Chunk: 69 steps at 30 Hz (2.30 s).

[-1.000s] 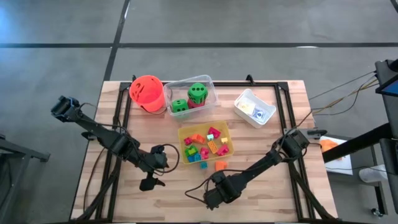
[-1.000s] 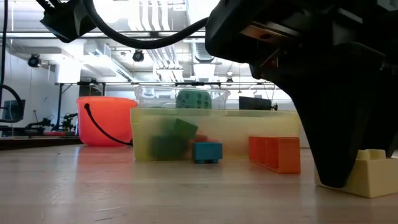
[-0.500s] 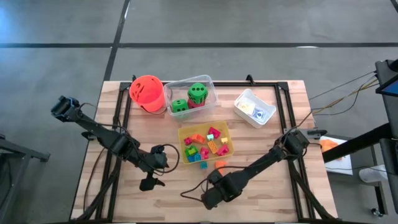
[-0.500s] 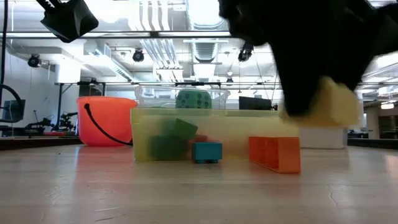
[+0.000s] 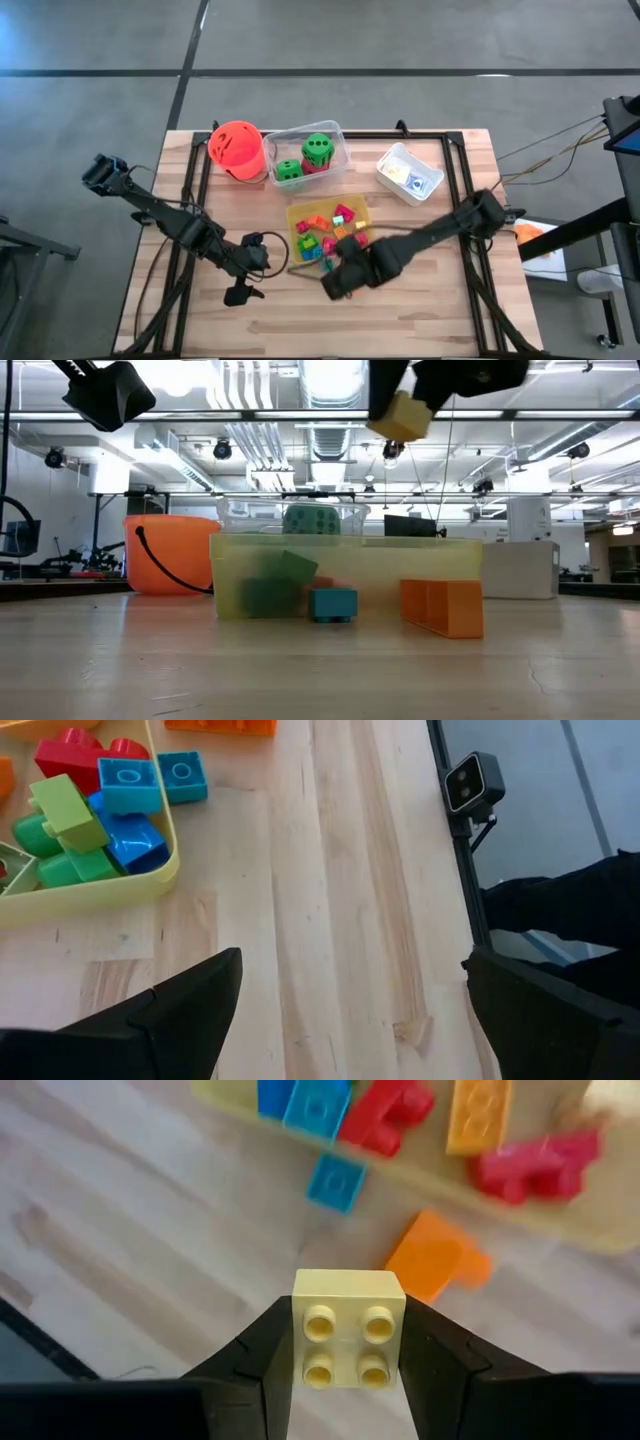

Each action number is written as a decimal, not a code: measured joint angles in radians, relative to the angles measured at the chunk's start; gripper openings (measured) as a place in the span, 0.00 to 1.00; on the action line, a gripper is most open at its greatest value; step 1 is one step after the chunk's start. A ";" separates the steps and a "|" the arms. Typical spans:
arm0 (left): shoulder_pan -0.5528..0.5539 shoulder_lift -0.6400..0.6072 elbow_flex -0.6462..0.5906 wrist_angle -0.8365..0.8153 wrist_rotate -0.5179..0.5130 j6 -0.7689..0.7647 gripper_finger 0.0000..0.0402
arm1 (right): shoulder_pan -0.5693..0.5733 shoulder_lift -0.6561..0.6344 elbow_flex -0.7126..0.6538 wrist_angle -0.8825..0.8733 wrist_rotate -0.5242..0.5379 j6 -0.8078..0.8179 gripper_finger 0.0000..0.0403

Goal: Pick & Place Toys
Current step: Put the light yellow game piece into the yellow bin

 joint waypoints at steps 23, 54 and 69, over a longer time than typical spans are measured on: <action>-0.029 0.000 0.000 0.005 -0.006 -0.018 0.93 | -0.417 -0.033 -0.180 0.011 -0.149 -0.488 0.33; -0.029 0.000 0.000 0.011 -0.010 0.003 0.93 | -0.438 -0.034 -0.446 0.311 -0.215 -0.386 0.33; -0.029 0.000 0.000 0.010 -0.010 0.001 0.93 | -0.438 -0.034 -0.446 0.317 -0.215 -0.386 0.33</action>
